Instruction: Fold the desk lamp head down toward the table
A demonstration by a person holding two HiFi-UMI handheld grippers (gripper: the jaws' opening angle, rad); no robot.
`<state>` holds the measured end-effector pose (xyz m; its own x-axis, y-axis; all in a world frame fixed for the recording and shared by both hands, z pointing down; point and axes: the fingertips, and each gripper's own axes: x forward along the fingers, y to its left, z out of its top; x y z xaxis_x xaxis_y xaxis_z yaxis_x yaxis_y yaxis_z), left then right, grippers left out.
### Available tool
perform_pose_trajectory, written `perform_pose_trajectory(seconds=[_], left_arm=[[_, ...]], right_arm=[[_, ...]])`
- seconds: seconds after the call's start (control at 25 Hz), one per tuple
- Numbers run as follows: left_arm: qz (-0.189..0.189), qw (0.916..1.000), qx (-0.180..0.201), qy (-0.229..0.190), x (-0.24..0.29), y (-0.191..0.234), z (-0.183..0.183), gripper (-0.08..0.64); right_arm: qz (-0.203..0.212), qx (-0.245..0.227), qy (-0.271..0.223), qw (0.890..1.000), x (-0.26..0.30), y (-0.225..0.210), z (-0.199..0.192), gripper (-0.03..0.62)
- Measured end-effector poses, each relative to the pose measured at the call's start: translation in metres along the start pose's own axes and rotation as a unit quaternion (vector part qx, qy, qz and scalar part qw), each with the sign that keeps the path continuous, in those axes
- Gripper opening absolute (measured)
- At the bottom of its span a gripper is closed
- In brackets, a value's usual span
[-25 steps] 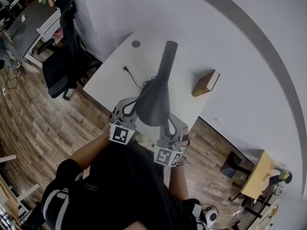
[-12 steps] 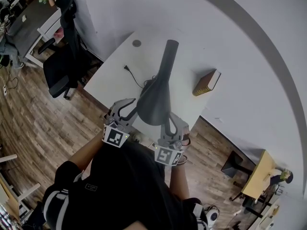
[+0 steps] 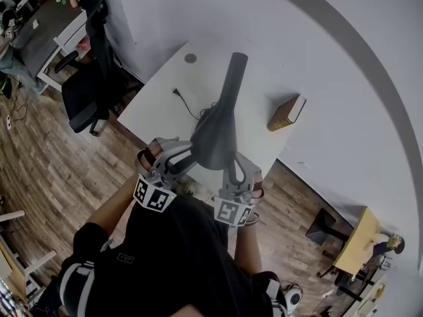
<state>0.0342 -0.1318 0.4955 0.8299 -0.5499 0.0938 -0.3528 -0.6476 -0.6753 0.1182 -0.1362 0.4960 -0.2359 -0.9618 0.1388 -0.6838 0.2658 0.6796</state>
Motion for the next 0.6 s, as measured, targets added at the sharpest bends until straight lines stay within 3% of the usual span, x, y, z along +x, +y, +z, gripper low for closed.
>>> perform_pose_trajectory(seconds=[0.28,0.44,0.6], left_arm=[[-0.009,0.9987,0.050,0.003,0.008,0.000,0.012,0.204],[-0.017,0.9986,0.050,0.006,0.012,-0.004,0.012,0.145],[-0.019,0.9988,0.043,0.009,0.015,-0.009,0.004,0.150]], right_arm=[[0.000,-0.005,-0.002,1.000,-0.001,0.000,0.002,0.083],[0.001,-0.005,-0.003,1.000,-0.001,0.000,0.002,0.083],[0.006,-0.015,0.000,1.000,0.003,0.004,-0.004,0.089]])
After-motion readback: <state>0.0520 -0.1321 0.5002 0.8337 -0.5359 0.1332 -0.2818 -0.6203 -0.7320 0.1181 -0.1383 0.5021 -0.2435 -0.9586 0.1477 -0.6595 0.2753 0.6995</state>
